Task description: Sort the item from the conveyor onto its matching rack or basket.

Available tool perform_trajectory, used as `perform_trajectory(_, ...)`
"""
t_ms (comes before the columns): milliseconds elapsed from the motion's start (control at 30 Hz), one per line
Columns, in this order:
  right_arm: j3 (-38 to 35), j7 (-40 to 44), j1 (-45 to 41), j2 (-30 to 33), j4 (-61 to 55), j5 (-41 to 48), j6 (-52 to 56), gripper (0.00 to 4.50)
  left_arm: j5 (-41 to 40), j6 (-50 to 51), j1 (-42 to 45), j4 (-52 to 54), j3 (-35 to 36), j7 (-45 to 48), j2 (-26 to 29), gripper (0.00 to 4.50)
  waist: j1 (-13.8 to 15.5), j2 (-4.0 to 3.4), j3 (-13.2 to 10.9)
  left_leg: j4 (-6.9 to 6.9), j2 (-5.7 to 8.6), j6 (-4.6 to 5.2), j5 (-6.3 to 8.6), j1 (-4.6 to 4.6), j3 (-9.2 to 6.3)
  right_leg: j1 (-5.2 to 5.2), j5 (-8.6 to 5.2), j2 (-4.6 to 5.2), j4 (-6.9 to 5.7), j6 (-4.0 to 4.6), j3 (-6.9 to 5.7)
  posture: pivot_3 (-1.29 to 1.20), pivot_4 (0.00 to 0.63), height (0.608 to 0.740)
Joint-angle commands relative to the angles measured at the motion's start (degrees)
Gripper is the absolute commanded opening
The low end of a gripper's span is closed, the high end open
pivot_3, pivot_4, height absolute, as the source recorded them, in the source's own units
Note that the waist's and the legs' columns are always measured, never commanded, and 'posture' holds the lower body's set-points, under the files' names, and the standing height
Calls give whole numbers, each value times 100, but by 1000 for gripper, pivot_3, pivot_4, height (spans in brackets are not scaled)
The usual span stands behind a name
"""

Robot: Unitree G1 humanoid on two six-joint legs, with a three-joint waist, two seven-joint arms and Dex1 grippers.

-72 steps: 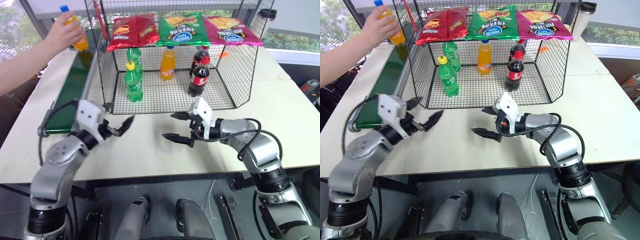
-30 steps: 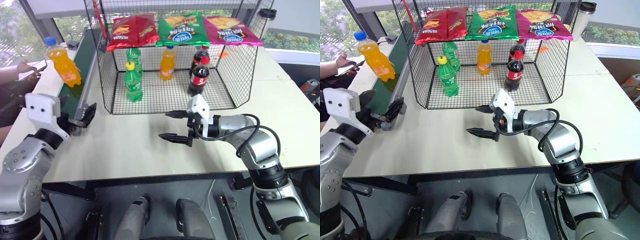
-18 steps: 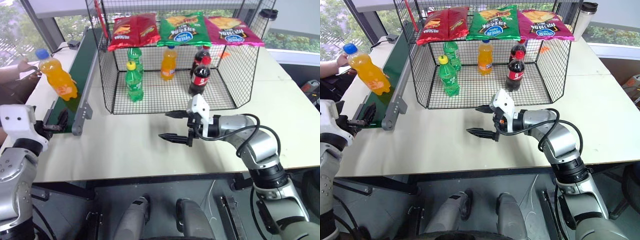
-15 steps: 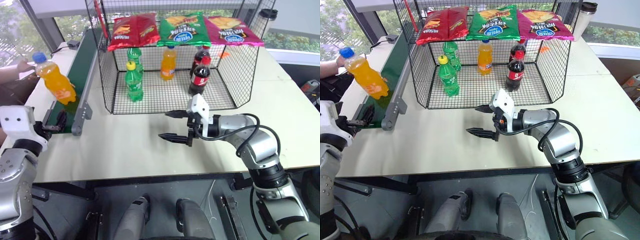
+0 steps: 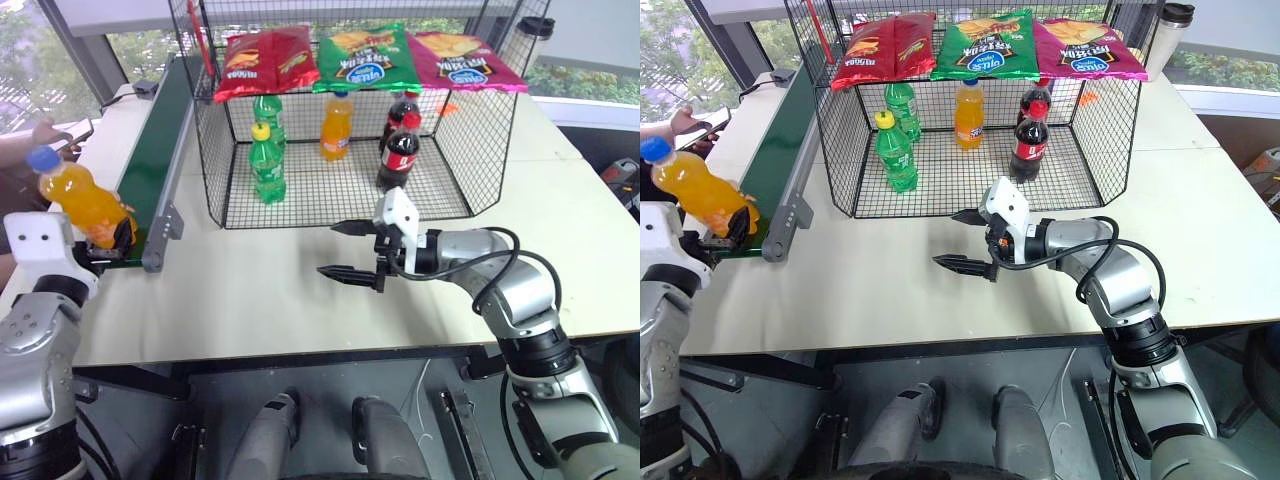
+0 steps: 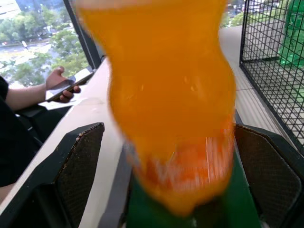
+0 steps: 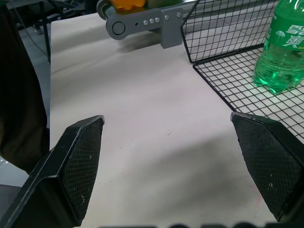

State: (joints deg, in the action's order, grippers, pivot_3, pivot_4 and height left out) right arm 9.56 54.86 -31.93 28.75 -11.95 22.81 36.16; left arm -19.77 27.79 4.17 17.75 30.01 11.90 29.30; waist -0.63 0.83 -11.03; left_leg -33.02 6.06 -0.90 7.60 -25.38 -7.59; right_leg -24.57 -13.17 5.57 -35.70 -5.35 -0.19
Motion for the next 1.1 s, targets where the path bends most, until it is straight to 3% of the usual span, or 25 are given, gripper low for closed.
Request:
perform_trajectory(33,-81,-20,-30,21,-166,90,-34,4500,-140,-258,120,-87,18,135,-81,3975,0,0,0,0,0,0,0,0,1,0,0,0,0,0,-1,0,150,739)
perform_trajectory(133,-97,-35,-21,35,-185,99,-20,4500,-198,-293,91,-74,40,173,-144,3018,3,0,0,0,0,0,0,0,1,0,1,1,1,0,-1,0,150,739)
perform_trajectory(467,-146,-59,-54,62,-352,220,123,4500,-1198,455,367,461,255,598,332,3013,-1,2,-1,-1,0,0,0,-1,-3,0,1,-1,0,0,-2,0,150,739)
perform_trajectory(700,-190,-138,-178,36,-498,343,227,4500,-1551,971,935,795,-797,1517,1018,3013,-2,3,-1,-1,4,0,0,-4,-1,3,1,1,8,0,-3,0,150,739)
perform_trajectory(1100,-383,-523,-444,-37,-542,499,376,4500,-588,-11,2017,-49,-3334,2729,281,3013,14,1,-2,4,4,4,1,-6,2,3,3,0,16,0,-2,0,150,739)
